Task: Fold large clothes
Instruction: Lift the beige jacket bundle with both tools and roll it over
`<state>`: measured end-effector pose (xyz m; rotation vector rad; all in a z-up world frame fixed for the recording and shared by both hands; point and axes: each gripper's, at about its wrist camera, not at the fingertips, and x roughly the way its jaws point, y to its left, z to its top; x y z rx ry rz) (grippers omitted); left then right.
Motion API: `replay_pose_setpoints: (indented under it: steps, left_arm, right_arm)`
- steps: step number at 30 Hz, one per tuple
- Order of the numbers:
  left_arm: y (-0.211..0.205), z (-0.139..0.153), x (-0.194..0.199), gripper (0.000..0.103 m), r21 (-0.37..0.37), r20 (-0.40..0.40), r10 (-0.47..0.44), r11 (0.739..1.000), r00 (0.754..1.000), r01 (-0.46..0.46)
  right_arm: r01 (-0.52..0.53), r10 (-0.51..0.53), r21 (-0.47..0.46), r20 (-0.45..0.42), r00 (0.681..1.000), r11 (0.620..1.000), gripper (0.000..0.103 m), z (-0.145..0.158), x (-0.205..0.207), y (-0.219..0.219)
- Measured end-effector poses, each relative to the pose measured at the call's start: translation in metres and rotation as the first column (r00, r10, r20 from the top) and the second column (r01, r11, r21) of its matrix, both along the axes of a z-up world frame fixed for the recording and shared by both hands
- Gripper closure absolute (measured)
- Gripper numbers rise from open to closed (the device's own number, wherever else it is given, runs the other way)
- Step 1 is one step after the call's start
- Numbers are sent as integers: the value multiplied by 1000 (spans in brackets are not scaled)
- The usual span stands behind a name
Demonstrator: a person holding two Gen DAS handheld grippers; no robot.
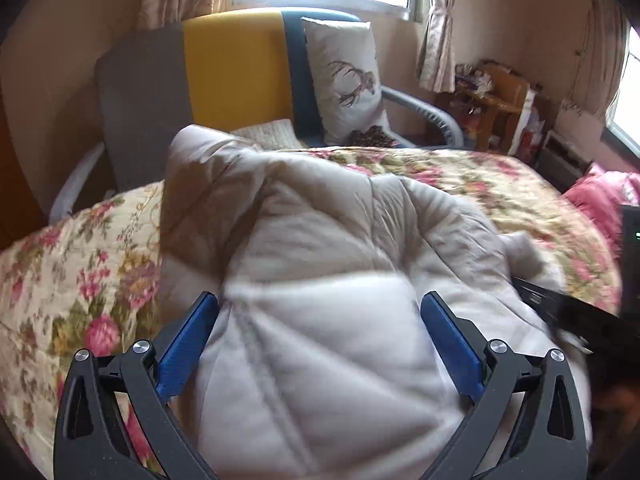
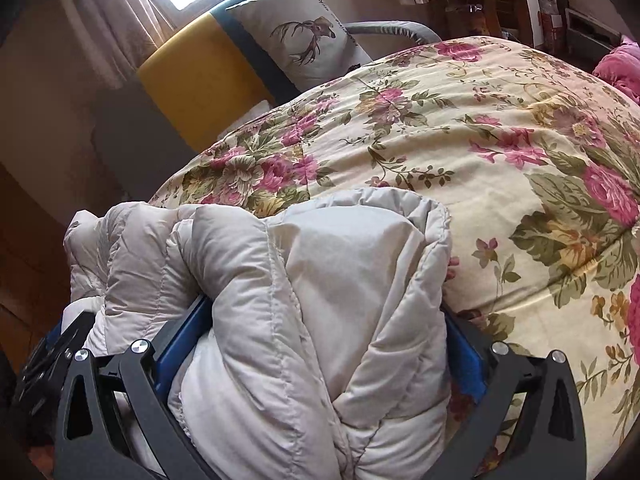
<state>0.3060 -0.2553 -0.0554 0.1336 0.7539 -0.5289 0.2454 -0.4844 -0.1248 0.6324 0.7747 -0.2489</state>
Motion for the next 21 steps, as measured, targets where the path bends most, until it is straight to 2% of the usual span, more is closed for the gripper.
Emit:
replay_pose_setpoints:
  steps: [2,6,10,12,16,18,21]
  left_arm:
    - [21,3,-21,3,-58,-19,5,998,1000,-6]
    - [45,-9,-50,3,-84,-49,1,996,999,-5]
    - [65,-22,-64,3,-193,-126,0,981,992,-24]
    - [67,-24,-66,3,-201,-121,-4,979,993,-21]
    - [67,-25,-68,3,-196,-122,-3,980,993,-21]
    - [68,-25,-66,3,-202,-128,-2,979,992,-24]
    - [72,-23,-69,3,-221,-149,-20,975,989,-14]
  right_arm:
    - [2,-2,7,8,1000,1000,2,1,-2,0]
    - [-9,9,-8,1,1000,1000,2,13,-12,1]
    - [-7,7,-105,-3,1000,994,2,38,-36,10]
    - [-9,12,-130,21,1000,992,2,50,-53,16]
    - [-51,57,-95,61,997,994,2,63,-78,28]
    - [-102,106,-73,48,993,992,2,60,-81,35]
    - [-98,98,-43,-6,995,994,2,41,-76,35]
